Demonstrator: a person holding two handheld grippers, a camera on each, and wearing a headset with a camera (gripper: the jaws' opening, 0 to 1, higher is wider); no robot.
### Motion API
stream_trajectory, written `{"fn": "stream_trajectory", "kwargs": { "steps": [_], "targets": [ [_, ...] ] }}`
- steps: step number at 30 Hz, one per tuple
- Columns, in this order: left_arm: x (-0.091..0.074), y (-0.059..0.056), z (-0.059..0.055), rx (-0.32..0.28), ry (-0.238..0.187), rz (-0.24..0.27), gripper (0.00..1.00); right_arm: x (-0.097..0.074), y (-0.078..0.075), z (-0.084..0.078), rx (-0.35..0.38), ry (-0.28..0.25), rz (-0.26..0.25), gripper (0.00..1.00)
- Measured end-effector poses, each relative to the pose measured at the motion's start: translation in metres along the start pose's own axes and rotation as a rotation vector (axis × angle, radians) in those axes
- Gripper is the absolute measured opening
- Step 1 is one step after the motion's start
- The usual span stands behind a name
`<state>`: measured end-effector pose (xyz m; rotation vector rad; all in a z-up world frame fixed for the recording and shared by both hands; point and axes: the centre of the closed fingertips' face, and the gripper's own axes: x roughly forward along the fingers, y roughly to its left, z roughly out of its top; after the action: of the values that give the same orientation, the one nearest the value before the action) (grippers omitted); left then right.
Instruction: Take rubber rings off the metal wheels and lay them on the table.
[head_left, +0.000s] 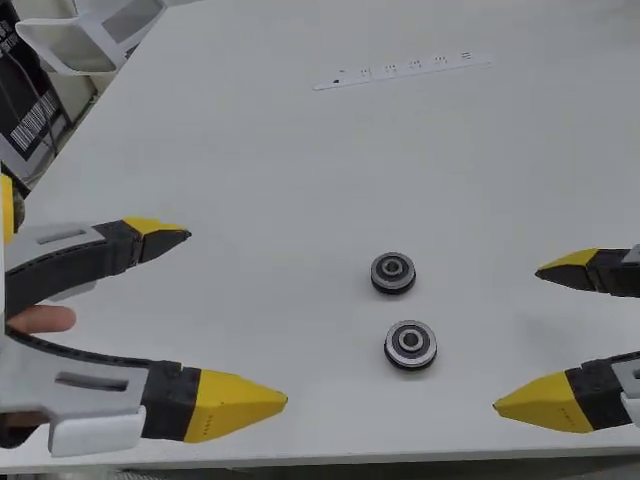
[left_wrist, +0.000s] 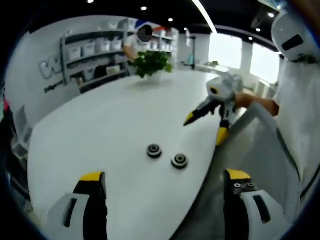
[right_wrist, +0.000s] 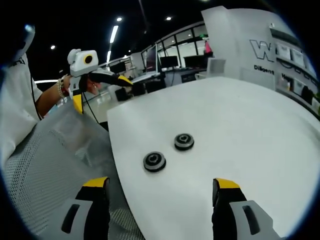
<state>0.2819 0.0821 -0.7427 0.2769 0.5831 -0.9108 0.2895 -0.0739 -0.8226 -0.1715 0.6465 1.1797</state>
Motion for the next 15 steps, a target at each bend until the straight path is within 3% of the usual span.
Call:
{"fn": "stream_trajectory", "kwargs": {
  "steps": [3, 8, 15],
  "targets": [
    [0.007, 0.001, 0.001, 0.021, 0.019, -0.005, 0.97, 0.006, 0.0, 0.0, -0.001, -0.011, 0.008, 0.81],
    [0.02, -0.003, 0.006, 0.057, 0.038, -0.035, 0.95, 0.015, 0.009, 0.0, -0.004, -0.025, 0.062, 0.76],
    [0.043, -0.012, 0.019, 0.068, 0.009, -0.095, 0.89, 0.026, 0.017, 0.005, -0.018, -0.061, 0.116, 0.68]
  ]
}}
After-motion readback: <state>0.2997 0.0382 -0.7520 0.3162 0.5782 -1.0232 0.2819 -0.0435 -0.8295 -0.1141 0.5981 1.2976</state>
